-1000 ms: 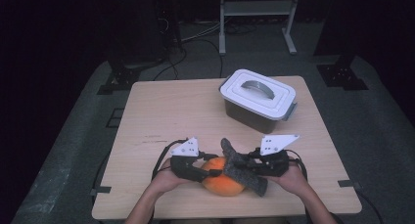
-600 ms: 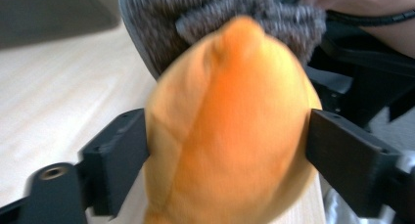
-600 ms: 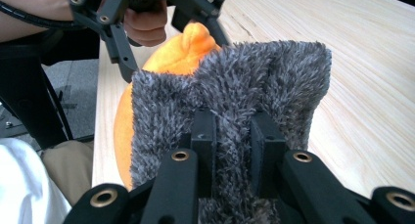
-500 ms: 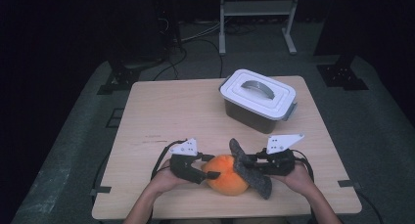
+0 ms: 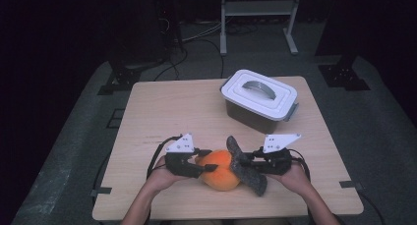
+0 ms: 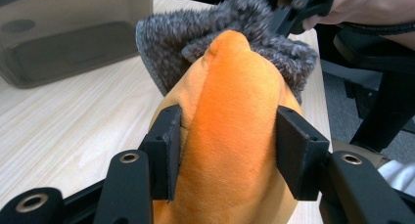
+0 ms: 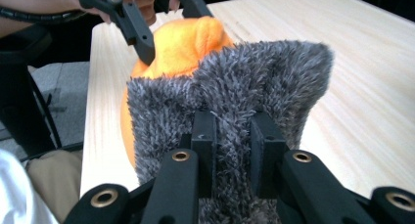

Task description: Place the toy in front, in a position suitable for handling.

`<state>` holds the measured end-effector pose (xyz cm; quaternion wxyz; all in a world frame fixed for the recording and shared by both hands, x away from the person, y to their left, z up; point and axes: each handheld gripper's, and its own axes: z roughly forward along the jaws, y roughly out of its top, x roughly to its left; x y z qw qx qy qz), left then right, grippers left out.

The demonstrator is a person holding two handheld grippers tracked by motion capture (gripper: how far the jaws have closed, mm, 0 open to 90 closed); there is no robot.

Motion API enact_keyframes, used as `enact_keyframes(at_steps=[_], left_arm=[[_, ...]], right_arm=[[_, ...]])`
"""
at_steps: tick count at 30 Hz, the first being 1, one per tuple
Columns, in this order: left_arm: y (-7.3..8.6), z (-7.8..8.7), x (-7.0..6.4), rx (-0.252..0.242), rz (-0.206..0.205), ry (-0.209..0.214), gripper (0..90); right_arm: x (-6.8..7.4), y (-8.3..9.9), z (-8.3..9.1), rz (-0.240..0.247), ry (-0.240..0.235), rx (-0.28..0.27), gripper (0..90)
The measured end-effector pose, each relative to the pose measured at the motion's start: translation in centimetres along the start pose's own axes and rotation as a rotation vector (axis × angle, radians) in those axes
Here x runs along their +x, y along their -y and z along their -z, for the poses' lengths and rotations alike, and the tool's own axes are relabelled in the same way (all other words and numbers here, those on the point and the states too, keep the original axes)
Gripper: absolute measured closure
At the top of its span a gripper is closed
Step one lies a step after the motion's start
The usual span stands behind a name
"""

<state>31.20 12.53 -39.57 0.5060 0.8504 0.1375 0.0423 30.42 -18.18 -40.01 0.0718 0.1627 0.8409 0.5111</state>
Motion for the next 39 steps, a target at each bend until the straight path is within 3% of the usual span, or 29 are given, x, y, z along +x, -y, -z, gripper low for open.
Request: enact_keyframes(at_steps=[4,7,9,13,17,21,22,23,27,30,32,34,36,39], left_arm=[[-0.4,-0.3,-0.4,0.001,-0.019,-0.004,48.2],[-0.4,-0.4,-0.6,0.005,-0.028,-0.017,46.7],[-0.2,-0.5,-0.4,-0.012,-0.009,-0.008,44.2],[0.0,-0.3,0.1,-0.05,0.028,-0.013,33.2],[0.7,-0.3,0.8,-0.049,0.078,-0.014,19.0],[1.5,-0.7,1.4,-0.031,0.122,0.06,14.5],[1.6,-0.9,1.4,-0.03,0.121,0.067,15.8],[1.7,-0.9,1.3,-0.038,0.117,0.081,22.9],[1.0,-0.3,0.8,-0.042,0.074,0.045,43.5],[-0.1,0.3,0.1,-0.015,0.012,-0.003,46.7],[-0.4,0.3,-0.2,-0.019,-0.009,-0.002,47.5],[-0.5,0.3,-0.3,-0.01,-0.026,-0.004,48.6],[-0.4,0.4,-0.2,-0.011,-0.021,-0.003,48.5],[0.1,0.3,0.1,-0.017,-0.006,0.005,45.0]], right_arm=[[0.9,-1.2,0.5,0.024,-0.022,-0.08,74.8],[1.0,-0.9,-0.2,0.035,-0.017,-0.046,74.8],[0.6,-0.3,-0.4,0.005,-0.036,-0.044,74.9],[0.5,0.0,-0.3,0.008,-0.027,-0.023,74.9],[0.2,0.3,-0.2,0.007,-0.029,-0.014,74.8],[-0.1,0.8,0.0,-0.006,-0.023,-0.003,74.7],[-0.1,0.8,0.0,-0.008,-0.022,-0.001,74.6],[-0.2,0.9,0.1,-0.009,-0.019,0.001,74.7],[-0.1,0.5,0.6,-0.009,-0.012,-0.009,75.2],[0.2,-0.5,1.6,-0.014,-0.008,-0.101,75.4],[0.7,-1.2,1.8,0.007,-0.007,-0.134,75.4],[1.1,-1.5,1.4,0.026,-0.009,-0.124,75.1],[1.2,-1.0,0.5,0.034,0.0,-0.078,75.0],[0.6,0.1,-0.3,0.003,-0.029,-0.046,74.8]])
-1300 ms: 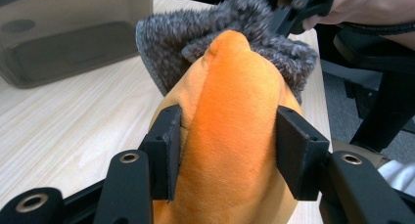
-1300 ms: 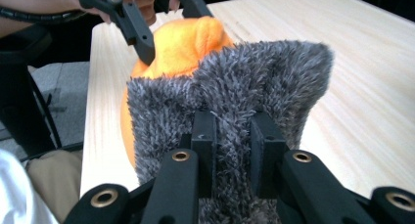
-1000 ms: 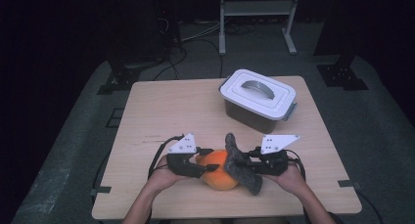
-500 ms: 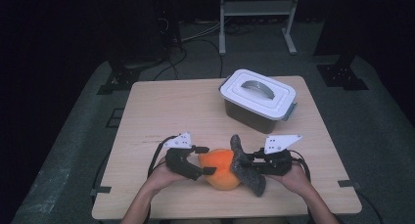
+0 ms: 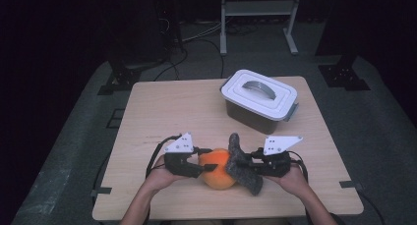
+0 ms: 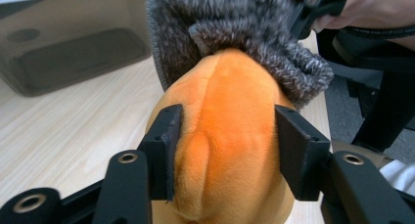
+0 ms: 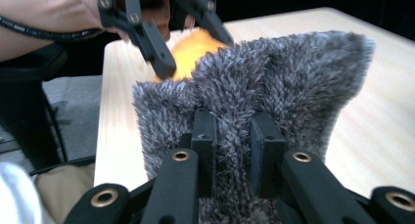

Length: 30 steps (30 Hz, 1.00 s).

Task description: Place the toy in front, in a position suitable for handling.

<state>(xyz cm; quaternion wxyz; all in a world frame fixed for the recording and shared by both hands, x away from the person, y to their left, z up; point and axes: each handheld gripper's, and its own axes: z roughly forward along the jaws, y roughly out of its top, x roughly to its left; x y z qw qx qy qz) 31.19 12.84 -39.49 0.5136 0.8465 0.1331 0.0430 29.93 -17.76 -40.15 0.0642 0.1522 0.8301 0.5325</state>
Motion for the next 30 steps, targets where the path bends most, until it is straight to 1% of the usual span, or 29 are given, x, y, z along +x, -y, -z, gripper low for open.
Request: enact_keyframes(at_steps=[1,2,3,4,5,6,8,9,10,11,12,13,15,16,18,19,20,21,23,24,25,26,28,30], left_arm=[[0.1,0.0,0.1,-0.01,0.011,-0.004,41.2],[0.2,-0.1,0.3,-0.016,0.028,-0.007,34.9],[0.3,-0.2,0.5,-0.015,0.052,-0.006,26.7],[0.4,-0.3,0.7,-0.012,0.07,0.002,22.1],[0.6,-0.4,0.7,-0.02,0.084,0.018,23.6],[0.7,-0.5,0.7,-0.027,0.084,0.027,27.0],[0.6,-0.5,0.5,-0.029,0.057,0.026,36.3],[0.5,-0.6,0.3,-0.028,0.046,0.028,38.4],[0.5,-0.8,0.1,-0.031,0.033,0.038,39.1],[0.5,-1.0,-0.1,-0.034,0.019,0.056,39.3],[0.4,-1.3,-0.3,-0.037,0.01,0.066,39.4],[0.4,-1.5,-0.5,-0.037,0.003,0.066,39.4],[0.2,-1.7,-0.6,-0.036,-0.002,0.067,38.4],[0.2,-1.7,-0.6,-0.035,0.001,0.068,37.0],[0.3,-1.7,-0.6,-0.029,0.014,0.071,31.6],[0.4,-1.7,-0.4,-0.035,0.03,0.071,27.7],[0.4,-1.8,-0.3,-0.034,0.051,0.069,25.5],[0.5,-1.9,-0.2,-0.033,0.061,0.076,24.3],[0.6,-2.0,-0.2,-0.04,0.066,0.085,25.1],[0.6,-2.0,-0.3,-0.039,0.049,0.083,30.0],[0.6,-2.0,-0.5,-0.043,0.032,0.069,35.1],[0.4,-1.9,-0.6,-0.049,0.026,0.055,40.3],[0.0,-1.9,-1.0,-0.046,-0.002,0.042,44.6],[-0.4,-1.9,-1.4,-0.049,-0.026,0.028,46.1]], right_arm=[[-0.2,0.2,0.0,-0.006,-0.001,0.004,74.7],[-0.2,0.2,0.0,-0.006,0.002,0.013,74.7],[-0.2,0.3,0.0,0.0,0.004,0.024,74.7],[-0.2,0.4,0.0,0.0,0.002,0.029,74.8],[-0.2,0.5,0.0,-0.003,-0.004,0.027,74.7],[-0.3,0.5,0.1,0.0,-0.008,0.033,74.7],[-0.4,0.3,0.5,-0.003,-0.003,0.047,74.6],[-0.5,0.1,0.9,-0.004,0.007,0.034,74.7],[-0.4,-0.2,1.5,-0.003,0.021,0.01,74.6],[-0.4,-0.6,2.0,-0.009,0.022,-0.024,74.7],[-0.4,-1.0,2.4,-0.01,0.018,-0.051,74.7],[-0.3,-1.2,2.6,-0.002,0.021,-0.061,74.7],[-0.1,-1.3,2.3,0.01,0.015,-0.048,74.7],[0.0,-1.0,1.8,0.011,0.007,-0.024,74.7],[-0.1,-0.4,1.2,0.001,-0.003,-0.007,74.6],[-0.3,-0.3,1.1,-0.012,-0.015,-0.01,74.6],[-0.4,-0.2,1.1,-0.011,-0.017,-0.01,74.6],[-0.4,-0.2,1.2,-0.012,-0.02,-0.005,74.6],[-0.5,0.0,1.3,-0.006,-0.022,0.01,74.5],[-0.7,0.1,1.4,-0.003,-0.022,0.026,74.5],[-0.9,0.3,1.6,-0.011,-0.027,0.033,74.4],[-1.0,0.4,1.9,-0.019,-0.024,0.033,74.5],[-0.9,0.0,2.3,-0.017,-0.01,0.007,74.8],[-0.4,-0.7,2.4,0.004,-0.005,-0.026,74.8]])
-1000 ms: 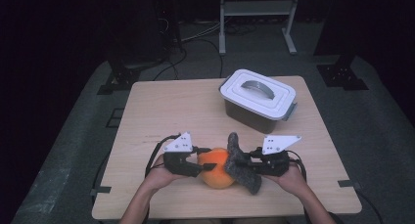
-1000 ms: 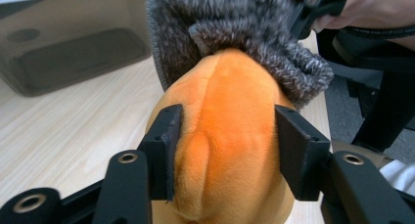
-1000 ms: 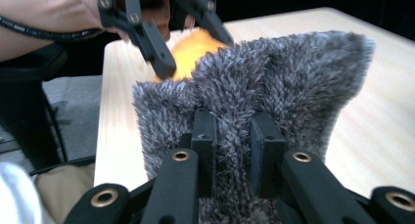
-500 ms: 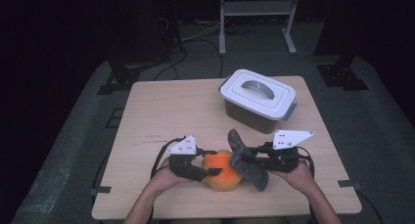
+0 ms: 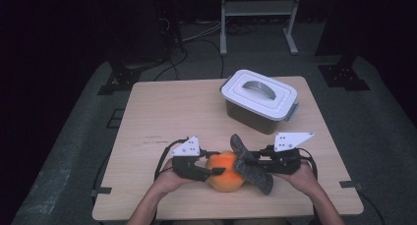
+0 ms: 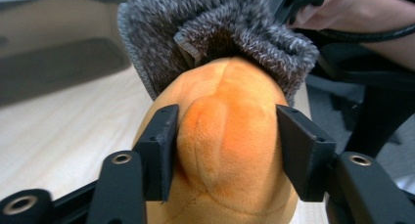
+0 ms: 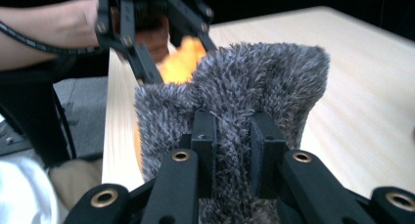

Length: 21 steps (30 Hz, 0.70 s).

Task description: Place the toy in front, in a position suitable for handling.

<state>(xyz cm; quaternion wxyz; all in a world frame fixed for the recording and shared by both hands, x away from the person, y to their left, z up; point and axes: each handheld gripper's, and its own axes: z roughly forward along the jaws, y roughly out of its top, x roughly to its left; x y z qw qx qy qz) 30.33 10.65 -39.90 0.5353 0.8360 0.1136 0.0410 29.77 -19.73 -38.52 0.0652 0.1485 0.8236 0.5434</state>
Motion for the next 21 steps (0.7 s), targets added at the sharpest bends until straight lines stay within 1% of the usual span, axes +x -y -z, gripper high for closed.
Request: enact_keyframes(at_steps=[1,2,4,5,7,8,9,10,11,12,13,14,16,18,21], left_arm=[[-0.2,0.0,-0.1,0.002,-0.021,-0.015,46.7],[-0.3,0.1,-0.2,0.001,-0.036,-0.031,48.0],[-0.3,0.4,-0.1,0.003,-0.043,-0.054,49.4],[-0.3,0.6,0.1,-0.003,-0.034,-0.058,49.6],[0.0,0.9,0.5,-0.008,-0.018,-0.064,48.8],[0.2,0.8,0.6,-0.009,-0.006,-0.063,47.3],[0.4,0.8,0.8,-0.012,0.002,-0.055,44.9],[0.5,0.8,1.0,-0.012,0.023,-0.045,40.9],[0.5,0.8,1.1,-0.007,0.044,-0.043,35.0],[0.6,0.8,1.3,-0.002,0.056,-0.039,30.7],[0.8,0.8,1.4,-0.007,0.062,-0.033,30.1],[0.9,0.9,1.4,-0.008,0.066,-0.031,30.3],[1.1,1.0,1.4,-0.002,0.049,-0.03,35.8],[1.1,1.0,1.3,-0.003,0.04,-0.031,40.5],[1.2,1.0,1.3,-0.013,0.048,-0.035,41.2]], right_arm=[[0.2,-0.3,-0.1,0.01,-0.002,-0.014,74.8],[0.4,-0.5,-0.2,0.017,-0.006,-0.017,74.7],[0.5,-0.4,-0.7,0.034,0.01,0.02,74.7],[0.4,-0.1,-1.0,0.036,0.018,0.045,74.7],[0.0,0.8,-1.6,0.017,0.016,0.087,74.7],[-0.1,1.2,-1.8,0.006,0.017,0.096,74.6],[-0.2,1.2,-1.9,-0.004,0.012,0.086,74.6],[-0.1,1.1,-2.0,-0.006,0.01,0.083,74.5],[0.0,0.9,-2.1,0.006,0.013,0.081,74.5],[0.0,0.8,-2.1,0.006,0.014,0.071,74.5],[0.1,0.7,-2.2,0.006,0.008,0.058,74.5],[0.1,0.6,-2.3,0.0,0.007,0.054,74.5],[0.0,0.9,-2.5,-0.007,-0.001,0.046,74.4],[-0.2,1.2,-2.6,-0.021,-0.01,0.051,74.4],[-0.5,1.5,-2.5,-0.039,-0.016,0.067,74.5]])
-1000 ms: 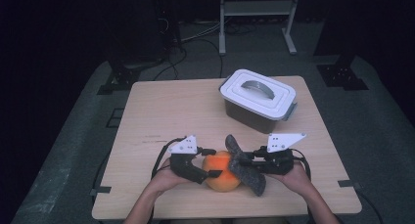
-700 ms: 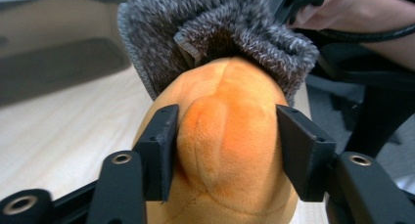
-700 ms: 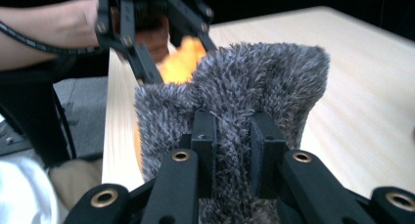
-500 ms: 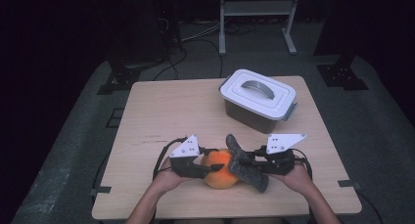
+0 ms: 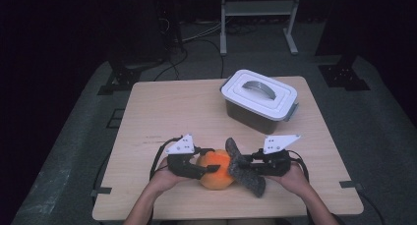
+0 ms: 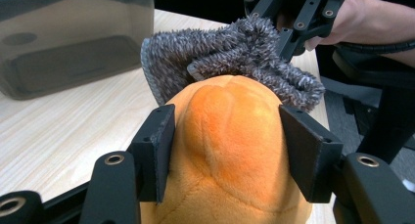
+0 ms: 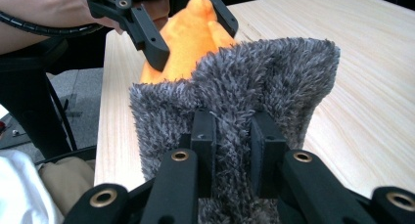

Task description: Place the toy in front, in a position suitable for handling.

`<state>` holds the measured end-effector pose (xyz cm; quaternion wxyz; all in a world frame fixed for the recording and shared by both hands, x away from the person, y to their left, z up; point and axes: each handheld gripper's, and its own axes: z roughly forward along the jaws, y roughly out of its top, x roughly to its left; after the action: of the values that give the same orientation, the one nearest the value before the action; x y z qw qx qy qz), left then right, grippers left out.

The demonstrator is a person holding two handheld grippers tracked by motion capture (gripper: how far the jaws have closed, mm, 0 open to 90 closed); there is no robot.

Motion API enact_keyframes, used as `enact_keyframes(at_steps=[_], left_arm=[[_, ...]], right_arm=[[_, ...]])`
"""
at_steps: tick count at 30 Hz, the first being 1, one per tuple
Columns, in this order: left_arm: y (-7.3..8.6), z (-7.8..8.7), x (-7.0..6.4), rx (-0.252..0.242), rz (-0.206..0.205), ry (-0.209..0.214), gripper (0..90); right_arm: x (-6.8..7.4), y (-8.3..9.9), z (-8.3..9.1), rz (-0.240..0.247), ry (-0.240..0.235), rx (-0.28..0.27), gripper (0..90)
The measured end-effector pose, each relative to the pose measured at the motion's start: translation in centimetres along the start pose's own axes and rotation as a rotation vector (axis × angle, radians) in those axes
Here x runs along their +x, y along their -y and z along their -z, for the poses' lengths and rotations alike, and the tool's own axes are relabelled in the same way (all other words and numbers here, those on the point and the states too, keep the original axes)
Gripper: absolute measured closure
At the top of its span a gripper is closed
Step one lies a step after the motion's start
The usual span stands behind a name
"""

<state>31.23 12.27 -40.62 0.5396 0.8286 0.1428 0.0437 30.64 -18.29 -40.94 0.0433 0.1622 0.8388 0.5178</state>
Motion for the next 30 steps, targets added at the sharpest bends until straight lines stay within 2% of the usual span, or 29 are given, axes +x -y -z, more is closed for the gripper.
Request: enact_keyframes(at_steps=[2,3,5,7,10,13,16,19,24,27,30], left_arm=[[0.1,0.0,0.1,-0.003,0.006,0.009,40.9],[0.1,-0.1,0.1,-0.005,0.007,0.013,40.9],[0.1,-0.2,0.0,-0.007,0.004,0.014,40.8],[0.0,-0.3,-0.1,-0.007,-0.003,0.006,40.8],[0.1,-0.1,0.1,-0.006,-0.001,0.001,41.1],[0.2,0.1,0.3,-0.011,0.007,0.002,41.3],[0.3,0.0,0.1,-0.016,0.001,0.013,41.5],[0.2,-0.3,-0.1,-0.014,-0.008,0.017,41.4],[0.2,-0.2,-0.1,-0.011,-0.012,0.012,41.3],[0.3,-0.3,-0.2,-0.011,-0.013,0.031,41.3],[0.2,-0.6,-0.4,-0.014,-0.018,0.033,41.2]], right_arm=[[0.0,0.0,0.3,0.001,0.014,-0.002,74.7],[0.1,-0.1,0.5,0.001,0.016,-0.026,74.8],[0.4,-0.7,0.7,0.002,-0.008,-0.085,74.7],[0.7,-1.2,0.4,0.018,-0.013,-0.094,74.7],[0.4,-0.6,-0.5,0.012,-0.019,-0.065,74.6],[0.0,-0.2,-0.2,0.002,-0.01,-0.043,74.8],[0.0,-0.2,0.2,-0.002,0.001,-0.056,74.9],[0.3,-0.9,0.1,0.006,0.002,-0.096,74.6],[0.2,-0.5,-0.5,0.012,-0.009,-0.067,74.8],[-0.1,-0.1,0.0,0.0,-0.01,-0.049,75.1],[0.3,-0.6,0.1,0.007,-0.009,-0.08,75.0]])
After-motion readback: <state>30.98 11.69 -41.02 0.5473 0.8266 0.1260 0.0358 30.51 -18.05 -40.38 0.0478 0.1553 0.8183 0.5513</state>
